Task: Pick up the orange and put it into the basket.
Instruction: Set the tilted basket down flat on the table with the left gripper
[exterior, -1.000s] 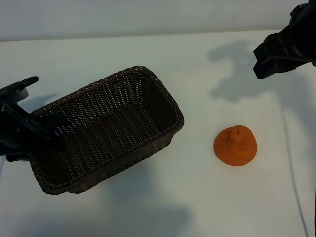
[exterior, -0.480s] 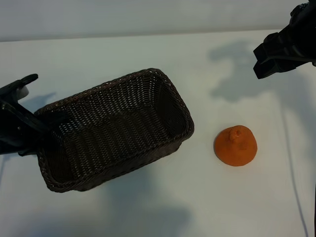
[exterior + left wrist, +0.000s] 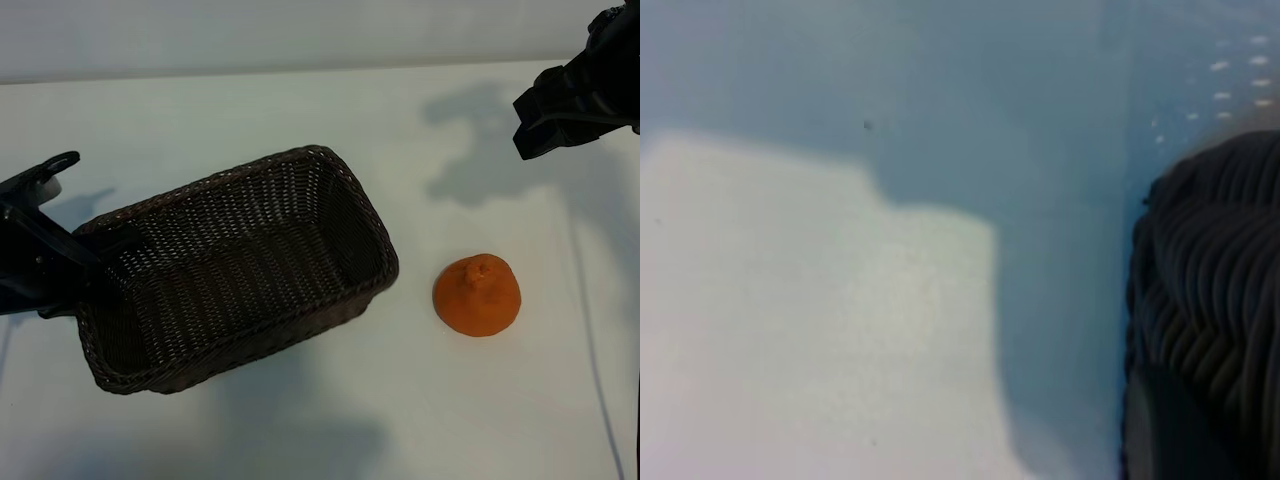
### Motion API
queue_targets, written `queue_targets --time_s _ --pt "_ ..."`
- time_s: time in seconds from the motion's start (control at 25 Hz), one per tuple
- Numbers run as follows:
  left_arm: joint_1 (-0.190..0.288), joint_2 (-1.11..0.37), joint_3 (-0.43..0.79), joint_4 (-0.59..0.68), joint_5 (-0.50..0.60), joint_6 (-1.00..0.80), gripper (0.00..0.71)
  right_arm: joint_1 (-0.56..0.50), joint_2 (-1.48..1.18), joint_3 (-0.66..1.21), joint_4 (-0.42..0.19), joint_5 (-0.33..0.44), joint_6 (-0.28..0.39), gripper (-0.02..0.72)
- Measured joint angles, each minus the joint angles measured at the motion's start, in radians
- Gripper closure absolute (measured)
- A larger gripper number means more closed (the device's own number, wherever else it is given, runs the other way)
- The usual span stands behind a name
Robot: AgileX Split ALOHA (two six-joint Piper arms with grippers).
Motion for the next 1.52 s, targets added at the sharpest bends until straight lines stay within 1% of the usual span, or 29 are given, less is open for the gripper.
queue_targets --time_s 0.12,0.36,0.6,0.76,1.32,1.52 --pt "0.000 -0.024 -0.045 0.000 0.057 0.007 0.554 0.000 0.000 0.000 0.000 0.000 0.000 0.178" --pt "0.000 -0.105 -0.208 0.053 0.250 0.066 0.554 0.000 0.000 0.000 0.000 0.000 0.000 0.178" --pt "0.000 -0.149 -0.335 0.050 0.356 0.096 0.554 0.000 0.000 0.000 0.000 0.000 0.000 0.179" --pt "0.000 -0.149 -0.345 0.050 0.377 0.097 0.554 0.000 0.000 0.000 0.000 0.000 0.000 0.179" --pt "0.000 -0.149 -0.345 0.048 0.376 0.154 0.554 0.000 0.000 0.000 0.000 0.000 0.000 0.179" --pt "0.000 -0.114 -0.372 0.001 0.374 0.212 0.554 0.000 0.000 0.000 0.000 0.000 0.000 0.179"
